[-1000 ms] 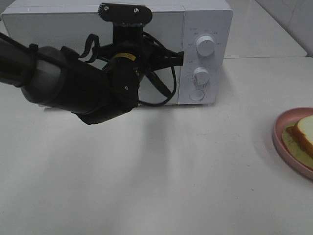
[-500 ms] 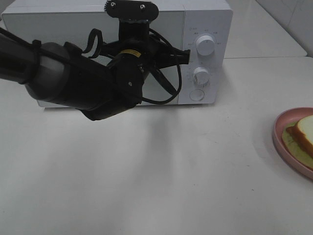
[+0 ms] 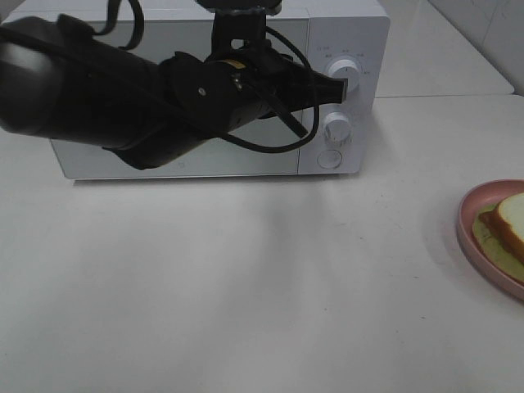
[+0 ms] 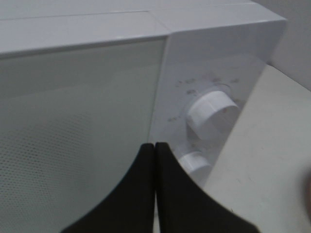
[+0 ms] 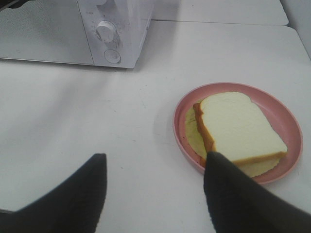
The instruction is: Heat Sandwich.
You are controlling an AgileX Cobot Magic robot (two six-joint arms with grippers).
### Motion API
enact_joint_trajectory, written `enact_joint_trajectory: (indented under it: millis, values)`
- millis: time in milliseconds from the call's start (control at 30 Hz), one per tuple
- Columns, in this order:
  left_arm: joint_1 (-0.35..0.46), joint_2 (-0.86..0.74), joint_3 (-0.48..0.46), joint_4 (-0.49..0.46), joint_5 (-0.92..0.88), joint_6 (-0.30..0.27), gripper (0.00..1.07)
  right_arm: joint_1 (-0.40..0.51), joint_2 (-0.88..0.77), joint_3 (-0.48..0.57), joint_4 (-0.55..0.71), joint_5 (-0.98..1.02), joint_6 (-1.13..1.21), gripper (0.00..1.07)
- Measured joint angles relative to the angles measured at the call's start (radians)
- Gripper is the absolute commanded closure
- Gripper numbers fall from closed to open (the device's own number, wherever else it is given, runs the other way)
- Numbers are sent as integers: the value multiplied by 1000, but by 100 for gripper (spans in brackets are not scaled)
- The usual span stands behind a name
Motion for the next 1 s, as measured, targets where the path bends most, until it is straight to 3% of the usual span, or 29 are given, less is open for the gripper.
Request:
enact_joint_trajectory:
  millis: [100,200,267,300,367,433,567,667,700,800,833,867,900,1000]
  values:
    - [0,-37,24,57,65,4,107,0,0,0,0,0,0,49]
    - [0,-108,66,200,248,5,107,0,0,0,0,0,0,49]
    - [0,-123,69,240,291,6,107,0,0,0,0,0,0,49]
    - [0,-162,75,321,418,7,107,0,0,0,0,-1,0,49]
    - [0,-182,76,354,475,7,107,0,0,0,0,-1,0,49]
    - [0,-233,76,456,694,7,107,0,0,0,0,-1,0,49]
    - [0,-277,76,525,868,-8,107,0,0,0,0,-1,0,49]
    - [29,-330,76,582,1035,-99,99,0,0,0,0,-1,0,49]
    - [29,-330,76,582,1035,-99,99,0,0,0,0,-1,0,49]
    - [96,-368,76,657,1189,-248,78,0,0,0,0,-1,0,49]
    - [111,-373,76,672,1225,-279,71,0,0,0,0,-1,0,49]
    - [111,-373,76,672,1225,-279,71,0,0,0,0,-1,0,49]
    - [148,-383,76,703,1307,-340,58,0,0,0,0,-1,0,49]
    - [215,-397,76,735,1437,-417,41,0,0,0,0,-1,0,49]
